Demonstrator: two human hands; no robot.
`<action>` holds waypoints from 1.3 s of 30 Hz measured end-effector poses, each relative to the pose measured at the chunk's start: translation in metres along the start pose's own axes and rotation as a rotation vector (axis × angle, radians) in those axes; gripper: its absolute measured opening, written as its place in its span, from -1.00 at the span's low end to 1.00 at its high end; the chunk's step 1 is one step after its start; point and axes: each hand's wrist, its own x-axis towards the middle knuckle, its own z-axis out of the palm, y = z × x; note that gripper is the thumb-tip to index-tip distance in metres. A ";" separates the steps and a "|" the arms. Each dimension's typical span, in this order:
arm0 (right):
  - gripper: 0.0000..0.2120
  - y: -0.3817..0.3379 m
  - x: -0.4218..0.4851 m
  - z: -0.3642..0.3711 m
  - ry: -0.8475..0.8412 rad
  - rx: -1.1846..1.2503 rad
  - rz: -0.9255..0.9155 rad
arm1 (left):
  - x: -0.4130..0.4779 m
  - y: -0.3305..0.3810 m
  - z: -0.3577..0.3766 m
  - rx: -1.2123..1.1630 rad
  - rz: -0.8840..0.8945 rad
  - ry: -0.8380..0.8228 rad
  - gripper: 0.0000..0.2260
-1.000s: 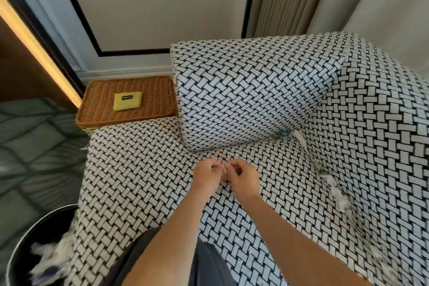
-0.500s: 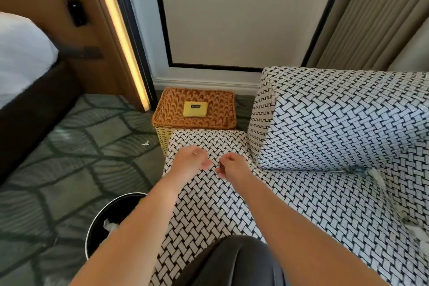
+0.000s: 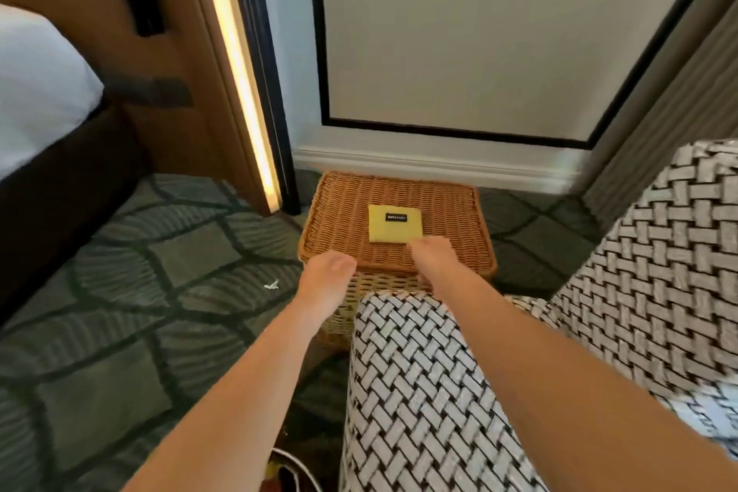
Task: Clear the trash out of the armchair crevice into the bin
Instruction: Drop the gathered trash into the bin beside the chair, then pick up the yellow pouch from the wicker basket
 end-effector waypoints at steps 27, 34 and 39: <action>-0.71 0.030 0.147 0.018 0.165 -0.377 -0.154 | 0.167 -0.011 0.080 -0.002 -0.171 -0.013 -0.67; -0.84 0.030 0.115 0.015 0.086 -0.069 -0.304 | 0.139 -0.004 0.065 -0.146 -0.083 0.062 -0.82; -0.88 0.028 0.060 -0.015 0.114 -0.021 -0.491 | 0.091 0.026 0.045 -0.215 0.135 0.054 -0.86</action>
